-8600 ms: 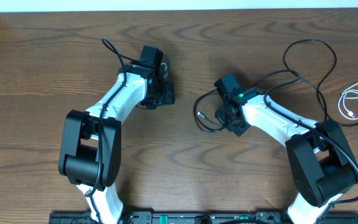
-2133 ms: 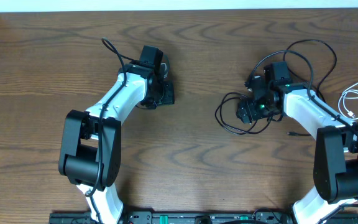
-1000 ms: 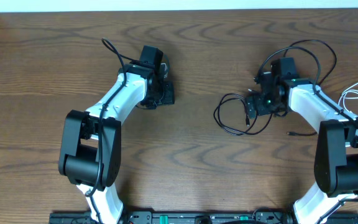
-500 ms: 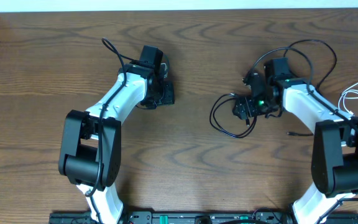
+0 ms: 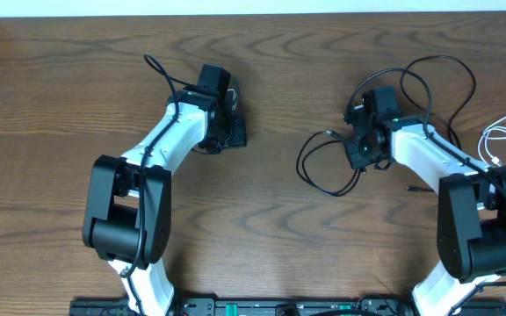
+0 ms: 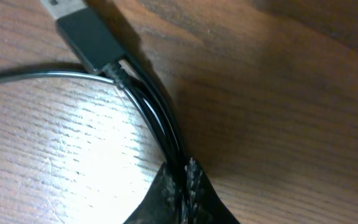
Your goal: Untangle cables
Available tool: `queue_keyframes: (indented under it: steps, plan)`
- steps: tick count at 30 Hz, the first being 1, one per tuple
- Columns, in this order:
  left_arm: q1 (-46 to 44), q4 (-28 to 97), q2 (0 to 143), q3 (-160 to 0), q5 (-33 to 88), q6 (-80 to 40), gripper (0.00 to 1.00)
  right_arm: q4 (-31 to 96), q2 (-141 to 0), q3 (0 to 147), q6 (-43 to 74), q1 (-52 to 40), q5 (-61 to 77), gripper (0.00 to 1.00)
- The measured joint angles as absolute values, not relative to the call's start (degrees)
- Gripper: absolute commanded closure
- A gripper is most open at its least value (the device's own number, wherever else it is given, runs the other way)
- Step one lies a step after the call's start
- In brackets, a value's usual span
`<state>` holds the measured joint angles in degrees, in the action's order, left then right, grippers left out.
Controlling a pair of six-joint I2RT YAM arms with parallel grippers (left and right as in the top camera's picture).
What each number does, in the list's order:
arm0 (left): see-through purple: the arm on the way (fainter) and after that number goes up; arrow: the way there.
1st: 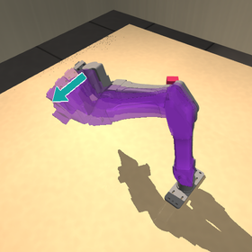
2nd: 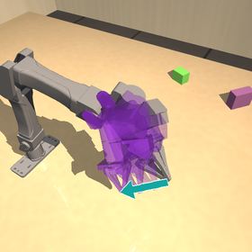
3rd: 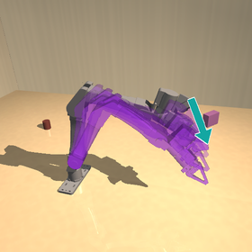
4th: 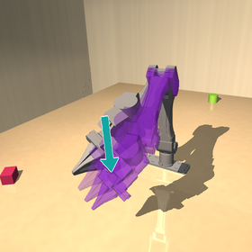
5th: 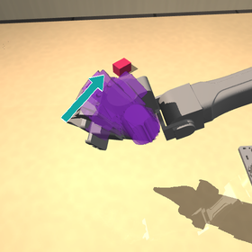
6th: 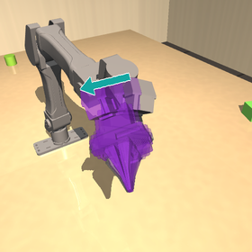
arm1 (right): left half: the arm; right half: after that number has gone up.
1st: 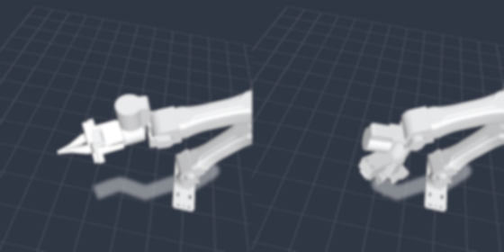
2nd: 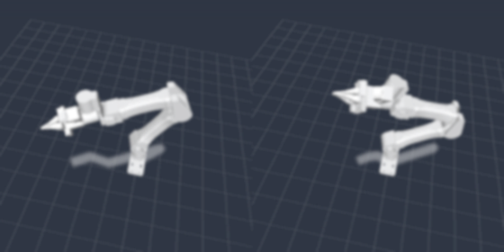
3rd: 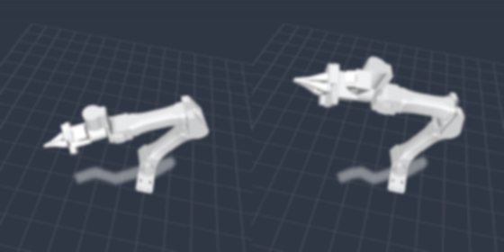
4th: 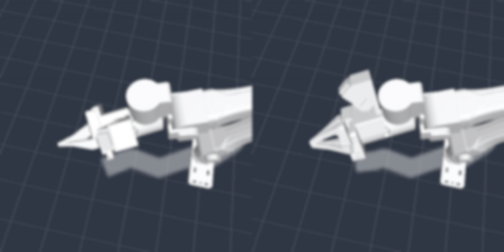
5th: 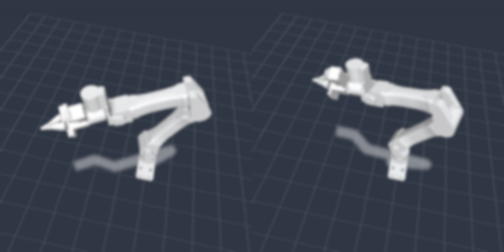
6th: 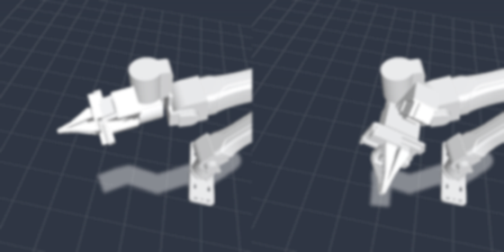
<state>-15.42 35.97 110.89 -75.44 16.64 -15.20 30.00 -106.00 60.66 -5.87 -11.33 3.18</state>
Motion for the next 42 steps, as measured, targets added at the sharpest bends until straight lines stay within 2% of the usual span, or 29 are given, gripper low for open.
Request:
queue_keyframes:
  steps: [1, 2, 3, 4, 15, 22, 24, 29, 42]
  plan:
    - [-15.42, 35.97, 110.89, -75.44, 16.64, -15.2, 0.51, 29.71, -106.0, 60.55, -5.76, -11.33, 3.38, 0.63]
    - [-15.42, 35.97, 110.89, -75.44, 16.62, -15.2, 0.52, 29.58, -106.0, 60.49, -5.48, -11.33, 3.75, 0.47]
    - [-15.42, 35.94, 110.89, -75.44, 16.64, -15.2, 0.51, 29.47, -106.0, 60.4, -5.43, -11.33, 4.84, 0.39]
    - [-15.42, 35.97, 110.89, -75.44, 16.64, -15.2, 0.51, 29.54, -105.93, 60.4, -5.37, -11.4, 5.48, 0.38]
    - [-15.42, 35.97, 110.89, -75.44, 16.64, -15.2, 0.51, 38.06, -105.16, 60.8, -3.22, -11.73, 5.98, 0.6]
    - [-15.42, 35.97, 110.89, -75.44, 16.62, -15.2, 0.51, 39.62, -105.08, 60.8, -1.63, -12.34, 4.54, 0.67]
    - [-15.42, 35.97, 110.91, -75.44, 16.64, -15.2, 0.51, 38.96, -105.08, 60.69, -1.5, -12.78, 3.44, 0.73]
    - [-15.42, 35.97, 110.89, -75.44, 16.64, -15.2, 0.51, 35.31, -105.12, 60.34, -0.71, -13.32, 2.02, 0.99]
    - [-15.42, 35.97, 110.89, -75.44, 16.64, -15.2, 0.51, 35.35, -103.48, 60.6, -0.67, -13.37, 3.05, 0.99]
